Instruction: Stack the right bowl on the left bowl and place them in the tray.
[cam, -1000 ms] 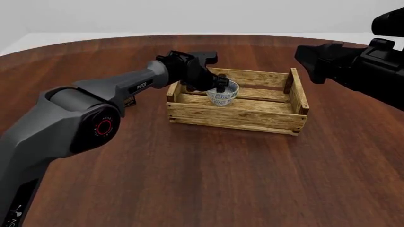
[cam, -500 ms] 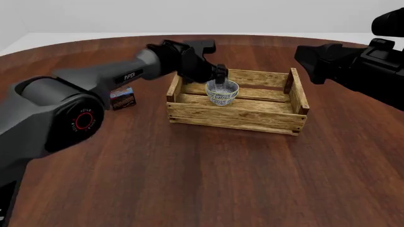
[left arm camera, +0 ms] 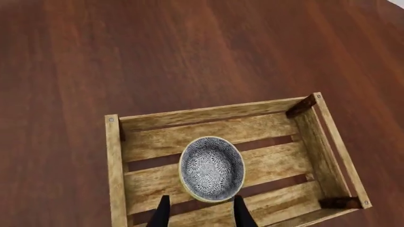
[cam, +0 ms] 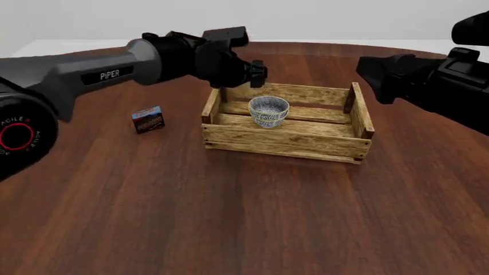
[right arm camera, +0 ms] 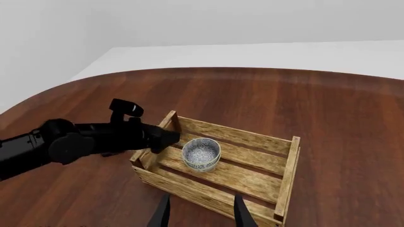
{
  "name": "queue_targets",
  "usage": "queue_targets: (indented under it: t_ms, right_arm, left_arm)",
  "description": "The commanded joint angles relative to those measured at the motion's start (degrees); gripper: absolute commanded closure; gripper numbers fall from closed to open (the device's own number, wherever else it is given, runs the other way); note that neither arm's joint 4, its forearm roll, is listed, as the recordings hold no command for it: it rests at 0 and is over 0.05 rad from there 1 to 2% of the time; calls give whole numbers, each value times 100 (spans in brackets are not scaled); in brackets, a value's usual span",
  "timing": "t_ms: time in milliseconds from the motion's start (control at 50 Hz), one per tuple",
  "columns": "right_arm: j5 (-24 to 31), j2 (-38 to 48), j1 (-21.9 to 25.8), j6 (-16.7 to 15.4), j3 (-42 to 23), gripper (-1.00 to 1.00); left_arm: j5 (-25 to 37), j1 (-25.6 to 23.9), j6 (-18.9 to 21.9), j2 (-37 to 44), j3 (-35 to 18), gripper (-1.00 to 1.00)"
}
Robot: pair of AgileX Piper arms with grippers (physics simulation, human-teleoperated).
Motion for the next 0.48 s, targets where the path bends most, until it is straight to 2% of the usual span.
queue_targets:
  t_ms: [20,240,480]
  right_arm:
    - [56,-72,11,-21,-1,-100]
    - [14,-12,21,-64,22,-100]
    - [-8,-19,4,-255,84,-100]
  left_arm:
    - [-7,-164,35,-972,596,-100]
    - [-531,-132,150,-2038,1812,-100]
    - [-879,-118,312,-3319,2952,-100]
